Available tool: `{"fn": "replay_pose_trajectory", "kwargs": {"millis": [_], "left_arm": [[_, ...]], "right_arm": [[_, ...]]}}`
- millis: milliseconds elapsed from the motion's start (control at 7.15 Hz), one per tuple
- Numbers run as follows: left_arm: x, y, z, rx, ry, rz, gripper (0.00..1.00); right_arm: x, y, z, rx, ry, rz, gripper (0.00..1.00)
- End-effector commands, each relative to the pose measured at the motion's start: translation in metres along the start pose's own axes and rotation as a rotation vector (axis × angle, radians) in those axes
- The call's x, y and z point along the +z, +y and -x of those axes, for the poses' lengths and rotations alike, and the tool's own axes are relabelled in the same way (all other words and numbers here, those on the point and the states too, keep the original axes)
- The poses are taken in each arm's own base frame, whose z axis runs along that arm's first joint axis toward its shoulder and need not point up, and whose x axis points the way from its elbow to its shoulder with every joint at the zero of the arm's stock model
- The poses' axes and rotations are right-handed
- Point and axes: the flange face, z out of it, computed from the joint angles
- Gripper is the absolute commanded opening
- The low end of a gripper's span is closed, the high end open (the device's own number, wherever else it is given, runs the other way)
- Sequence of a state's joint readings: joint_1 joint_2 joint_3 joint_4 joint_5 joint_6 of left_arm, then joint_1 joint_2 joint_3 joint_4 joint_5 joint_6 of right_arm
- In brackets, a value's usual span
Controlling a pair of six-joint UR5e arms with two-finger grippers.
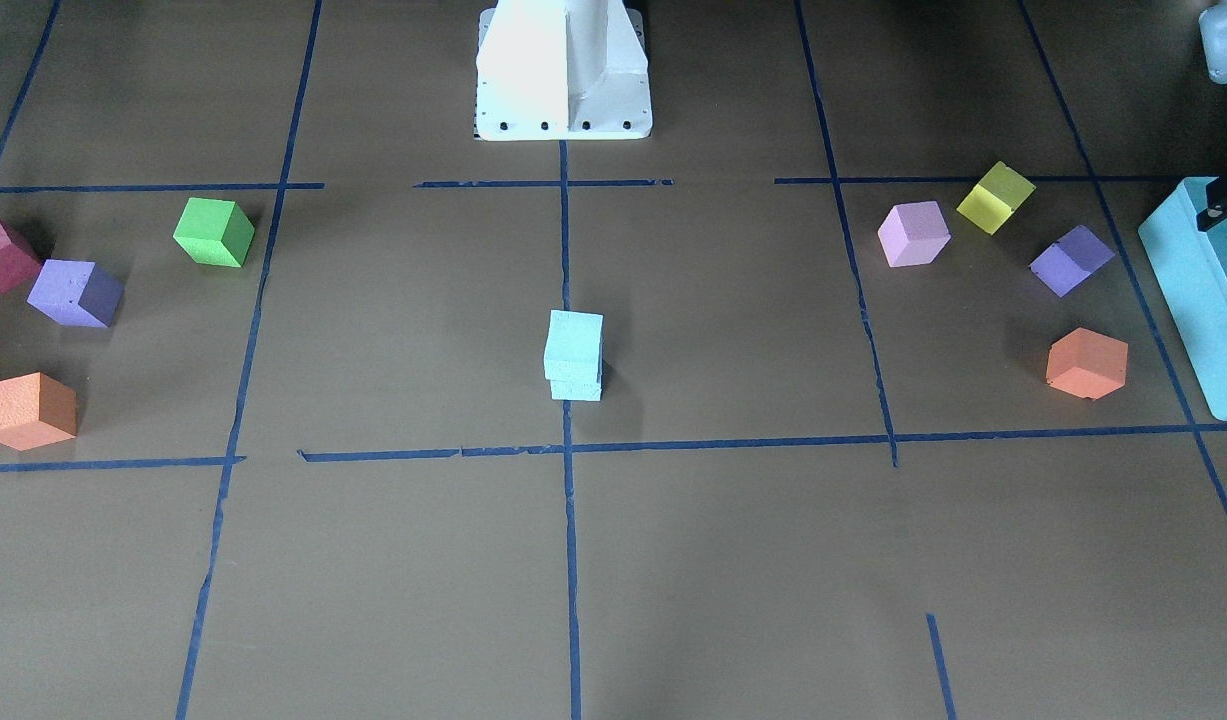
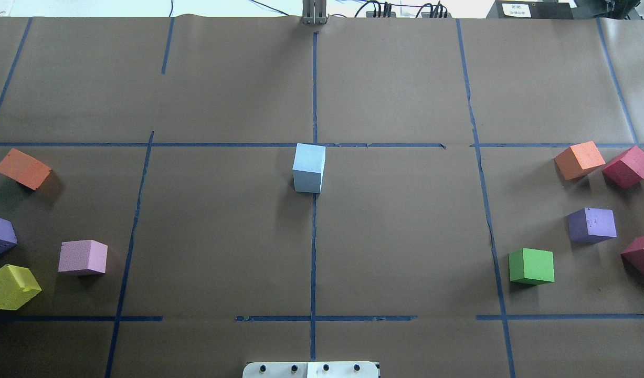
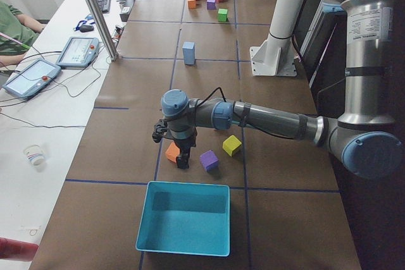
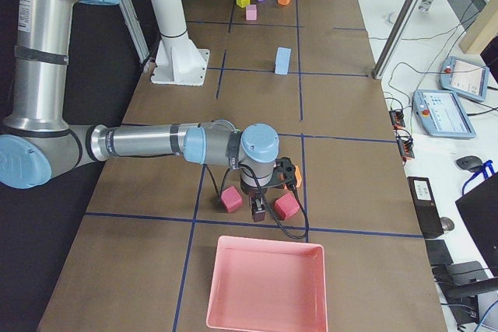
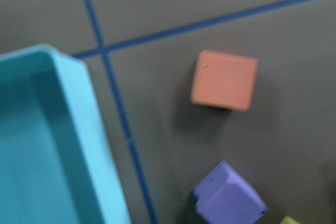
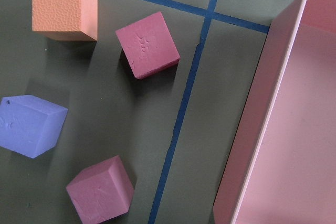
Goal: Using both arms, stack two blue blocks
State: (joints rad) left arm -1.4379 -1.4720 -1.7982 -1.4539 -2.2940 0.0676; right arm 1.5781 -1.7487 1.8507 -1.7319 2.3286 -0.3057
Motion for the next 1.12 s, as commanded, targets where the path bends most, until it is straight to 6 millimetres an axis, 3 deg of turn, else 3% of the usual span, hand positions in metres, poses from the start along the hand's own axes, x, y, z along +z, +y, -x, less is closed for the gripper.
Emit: {"fn": "replay_pose_trajectory", "kwargs": {"millis": [0, 559, 979], "left_arm": [[-0.008, 0.021, 0.047, -0.096, -0.012, -0.024, 1.0], [-0.018, 0.02, 0.042, -0.099, -0.018, -0.038, 1.0], [-0.012, 0.021, 0.043, -0.101, -0.015, -0.024, 1.0]], "right_arm": [[0.002, 0.0, -0.001, 0.003, -0.001, 0.004, 1.0], [0.002, 0.0, -0.001, 0.003, -0.001, 0.004, 1.0], [0.003, 0.0, -0.001, 0.004, -0.015, 0.001, 1.0]]}}
